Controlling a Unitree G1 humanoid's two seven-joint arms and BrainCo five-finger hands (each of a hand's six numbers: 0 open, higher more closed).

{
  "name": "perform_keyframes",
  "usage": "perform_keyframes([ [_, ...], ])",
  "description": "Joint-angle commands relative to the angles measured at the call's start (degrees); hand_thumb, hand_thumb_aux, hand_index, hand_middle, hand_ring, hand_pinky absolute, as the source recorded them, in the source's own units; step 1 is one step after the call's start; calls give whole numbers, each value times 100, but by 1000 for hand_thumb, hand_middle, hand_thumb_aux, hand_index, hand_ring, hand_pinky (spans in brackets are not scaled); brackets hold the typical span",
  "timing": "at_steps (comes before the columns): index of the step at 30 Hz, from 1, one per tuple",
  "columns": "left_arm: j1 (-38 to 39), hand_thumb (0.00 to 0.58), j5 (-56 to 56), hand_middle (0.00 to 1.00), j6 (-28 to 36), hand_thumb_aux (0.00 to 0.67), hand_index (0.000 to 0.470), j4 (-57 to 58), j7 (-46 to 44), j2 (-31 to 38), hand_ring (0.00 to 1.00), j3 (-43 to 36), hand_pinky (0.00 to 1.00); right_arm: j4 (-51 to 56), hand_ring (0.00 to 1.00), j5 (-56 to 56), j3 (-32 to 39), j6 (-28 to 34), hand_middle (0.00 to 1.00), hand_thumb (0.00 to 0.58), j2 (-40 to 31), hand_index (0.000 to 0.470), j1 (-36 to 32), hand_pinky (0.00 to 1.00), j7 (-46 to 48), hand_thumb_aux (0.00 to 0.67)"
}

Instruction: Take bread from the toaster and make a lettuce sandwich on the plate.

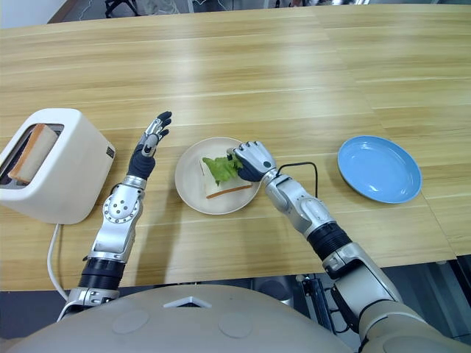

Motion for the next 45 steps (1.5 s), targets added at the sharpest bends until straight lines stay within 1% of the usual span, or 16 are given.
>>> perform_keyframes([
  [1, 10, 0, 54, 0, -21, 0, 0, 134, 11, -10, 0, -50, 0, -45, 1000, 313, -258, 103, 1000, 580, 64, 460, -54, 1000, 174, 670],
  [8, -3, 0, 84, 0, -39, 0, 0, 154, 22, -6, 0, -55, 0, 587, 1000, 243, -46, 193, 1000, 580, 313, 460, 0, 1000, 411, 670],
  [15, 5, 0, 134, 0, -89, 0, 0, 190, 35, 20, 0, -74, 0, 1203, 1000, 468, 40, 191, 1000, 580, 563, 460, 74, 1000, 592, 670],
  [20, 2, 0, 157, 0, -93, 0, 0, 197, 55, 39, 0, -85, 0, 1156, 1000, 334, 266, 186, 1000, 580, 569, 460, 181, 1000, 709, 670],
  [27, 4, 0, 171, 0, -115, 0, 0, 242, 50, 29, 0, -91, 0, 682, 1000, -199, 575, 400, 1000, 580, 333, 460, 312, 1000, 753, 670],
  [28, 5, 0, 174, 0, -116, 0, 0, 242, 51, 27, 0, -93, 0, 606, 698, -293, 621, 440, 698, 516, 296, 307, 333, 698, 751, 447],
  [29, 6, 0, 178, 0, -117, 0, 0, 245, 53, 23, 0, -96, 0, 525, 0, -384, 665, 475, 0, 53, 246, 22, 361, 0, 755, 32],
  [30, 5, 0, 181, 0, -120, 0, 0, 250, 53, 21, 0, -96, 0, 434, 0, -430, 699, 483, 0, 53, 188, 22, 390, 0, 795, 32],
  [31, 5, 0, 183, 0, -123, 0, 0, 256, 53, 21, 0, -93, 0, 291, 0, -480, 721, 492, 0, 0, 111, 0, 430, 0, 872, 0],
  [36, -8, 0, 196, 0, -129, 0, 0, 274, 58, 14, 0, -95, 0, -685, 0, -532, 509, 520, 0, 0, -350, 0, 630, 0, 1129, 0],
  [42, -27, 0, 198, 0, -150, 0, 0, 312, 66, 8, 0, -105, 0, -1913, 0, -351, 27, 623, 0, 0, -883, 0, 869, 0, 1695, 0],
  [45, -36, 0, 200, 0, -158, 0, 0, 316, 61, 13, 0, -112, 0, -2593, 0, -162, -313, 647, 0, 0, -1220, 0, 1128, 0, 2105, 0],
])
